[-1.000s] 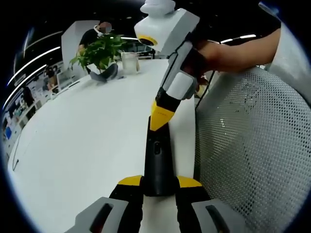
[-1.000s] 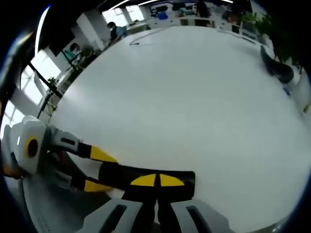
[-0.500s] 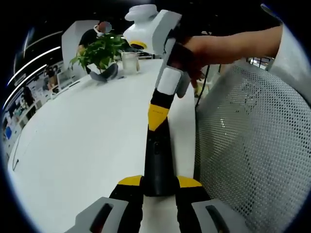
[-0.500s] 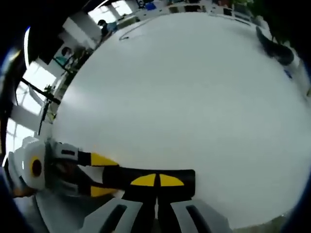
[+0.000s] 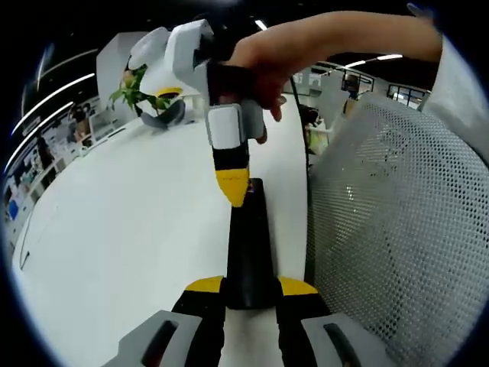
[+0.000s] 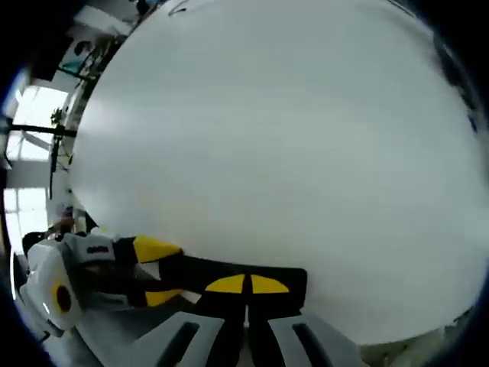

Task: Press the specified remote control buttons in sequence, fully releasing each button before pressing the next.

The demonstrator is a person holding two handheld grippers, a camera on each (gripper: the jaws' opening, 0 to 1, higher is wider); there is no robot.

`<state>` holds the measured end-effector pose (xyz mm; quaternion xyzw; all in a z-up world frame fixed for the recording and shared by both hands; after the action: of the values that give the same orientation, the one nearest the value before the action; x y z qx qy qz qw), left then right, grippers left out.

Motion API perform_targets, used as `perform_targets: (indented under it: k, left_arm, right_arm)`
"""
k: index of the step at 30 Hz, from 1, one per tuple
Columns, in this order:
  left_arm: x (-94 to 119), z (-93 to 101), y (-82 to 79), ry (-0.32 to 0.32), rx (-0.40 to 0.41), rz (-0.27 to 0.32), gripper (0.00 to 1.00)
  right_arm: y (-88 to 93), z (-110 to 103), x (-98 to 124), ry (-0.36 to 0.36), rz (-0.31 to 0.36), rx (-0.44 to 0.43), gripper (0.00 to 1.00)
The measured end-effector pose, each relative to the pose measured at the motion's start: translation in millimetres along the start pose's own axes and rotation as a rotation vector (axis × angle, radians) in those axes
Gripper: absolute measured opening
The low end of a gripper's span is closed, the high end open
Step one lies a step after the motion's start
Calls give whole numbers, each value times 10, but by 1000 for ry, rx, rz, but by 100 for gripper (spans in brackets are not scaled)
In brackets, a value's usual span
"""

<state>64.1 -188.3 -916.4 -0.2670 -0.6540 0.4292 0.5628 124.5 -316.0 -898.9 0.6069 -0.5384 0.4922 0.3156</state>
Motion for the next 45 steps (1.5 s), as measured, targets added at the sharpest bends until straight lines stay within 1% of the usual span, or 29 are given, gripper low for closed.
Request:
perform_targets:
  k: [3, 6, 12, 14, 17, 20, 28, 31, 35, 37, 38, 40, 45]
  left_arm:
    - [-3, 0, 2, 0, 0, -1, 24]
    - [-3, -1, 0, 0, 0, -2, 24]
    - [-5, -6, -6, 0, 2, -1, 24]
    - [-7, -3, -6, 0, 2, -1, 24]
    - [-6, -1, -6, 0, 2, 0, 24]
    - [-5, -2, -4, 1, 1, 1, 24]
    - [-10, 0, 0, 1, 2, 1, 24]
    - [-13, 6, -4, 2, 1, 0, 24]
    - [-13, 7, -2, 3, 0, 0, 24]
    - [-12, 6, -1, 3, 0, 0, 24]
    - [-12, 6, -1, 3, 1, 1, 24]
    - [-11, 7, -3, 2, 1, 1, 24]
    - [-8, 7, -2, 1, 2, 2, 24]
  right_arm:
    - [-25, 15, -10, -9, -46, -15, 0]
    - [-41, 16, -20, -19, -72, 17, 0]
    - [-14, -30, 0, 12, -55, 91, 0]
    - [-7, -27, 1, 10, -50, 110, 0]
    - [6, -2, 11, 3, -31, 90, 0]
    - [37, 9, 22, 1, 23, 68, 0]
    - [144, -63, 45, 51, 162, 162, 0]
    - [183, -49, 56, 46, 206, 167, 0]
    - [210, -19, 67, 19, 263, 140, 0]
    - [235, -22, 68, 16, 295, 146, 0]
    - [249, -29, 67, 21, 317, 163, 0]
    - [268, -45, 64, 33, 345, 185, 0]
    - [298, -54, 64, 43, 388, 215, 0]
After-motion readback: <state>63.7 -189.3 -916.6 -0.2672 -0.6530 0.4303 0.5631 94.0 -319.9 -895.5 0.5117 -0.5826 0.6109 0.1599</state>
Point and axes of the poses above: the point that each gripper's makers call its tool centre point, and the gripper's own axes: x roughly backward along the fingers, z roughly to its right, y roughly out of its underside, the point moved 7 cm from there along x, roughly backward along the fingers, and after that the axes turned 13 degrees about z, right-handed, at the moved point
